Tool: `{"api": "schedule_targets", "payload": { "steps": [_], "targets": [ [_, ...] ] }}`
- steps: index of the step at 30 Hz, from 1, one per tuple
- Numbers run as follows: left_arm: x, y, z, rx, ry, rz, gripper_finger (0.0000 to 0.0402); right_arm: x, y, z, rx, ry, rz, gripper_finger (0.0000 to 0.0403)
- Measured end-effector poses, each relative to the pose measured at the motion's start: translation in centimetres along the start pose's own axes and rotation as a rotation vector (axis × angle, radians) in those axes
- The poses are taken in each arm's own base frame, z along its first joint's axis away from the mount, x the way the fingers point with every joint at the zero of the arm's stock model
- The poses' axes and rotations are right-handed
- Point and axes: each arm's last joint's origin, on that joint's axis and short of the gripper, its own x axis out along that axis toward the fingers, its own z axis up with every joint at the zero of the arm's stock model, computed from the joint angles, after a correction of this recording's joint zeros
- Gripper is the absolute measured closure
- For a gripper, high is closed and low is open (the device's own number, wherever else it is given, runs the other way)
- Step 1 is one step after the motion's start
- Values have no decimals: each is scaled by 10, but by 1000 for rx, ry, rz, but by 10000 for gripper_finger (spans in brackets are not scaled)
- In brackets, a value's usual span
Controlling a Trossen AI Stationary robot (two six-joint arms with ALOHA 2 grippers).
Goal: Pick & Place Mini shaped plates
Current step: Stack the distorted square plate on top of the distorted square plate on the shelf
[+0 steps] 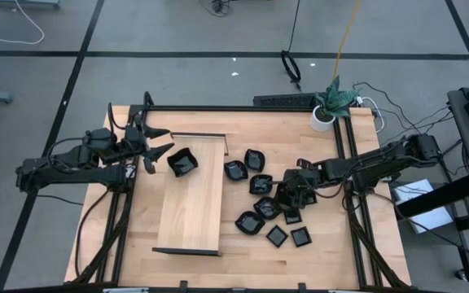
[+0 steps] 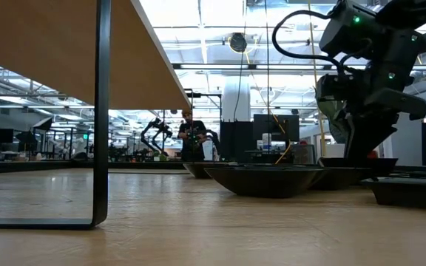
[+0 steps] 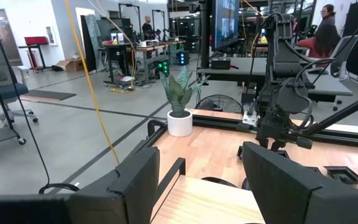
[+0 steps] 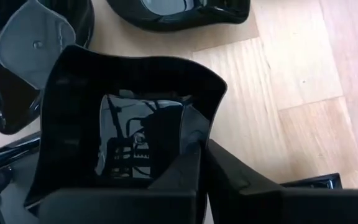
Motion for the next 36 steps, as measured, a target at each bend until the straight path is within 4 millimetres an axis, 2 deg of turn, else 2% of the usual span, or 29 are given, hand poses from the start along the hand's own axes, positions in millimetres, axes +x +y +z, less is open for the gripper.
{"api": "schedule_targets", "payload": {
  "steps": [6,12,16,20,24,26,31,36],
  "targets": [
    [0,0,0,-4,0,0,167,-13,2,12,-22,-100,27,402],
    [0,0,0,-4,0,-1,167,-43,3,30,-85,-384,63,403],
    [0,0,0,-8,2,-1,167,-61,2,44,-151,-621,-53,403],
    [8,-3,-1,-33,17,-53,167,-71,0,60,-182,-948,-241,403],
    [30,-11,-2,-84,17,-161,167,-72,-7,64,-198,-1286,-369,403],
    [45,-18,-4,-77,13,-183,167,-71,-13,66,-181,-1400,-440,403],
    [90,-35,-9,34,10,-121,167,-58,-22,78,-145,-1496,-536,403],
    [130,-52,-3,155,-39,-70,167,-49,-21,97,-217,-1489,-637,403]
  ]
}}
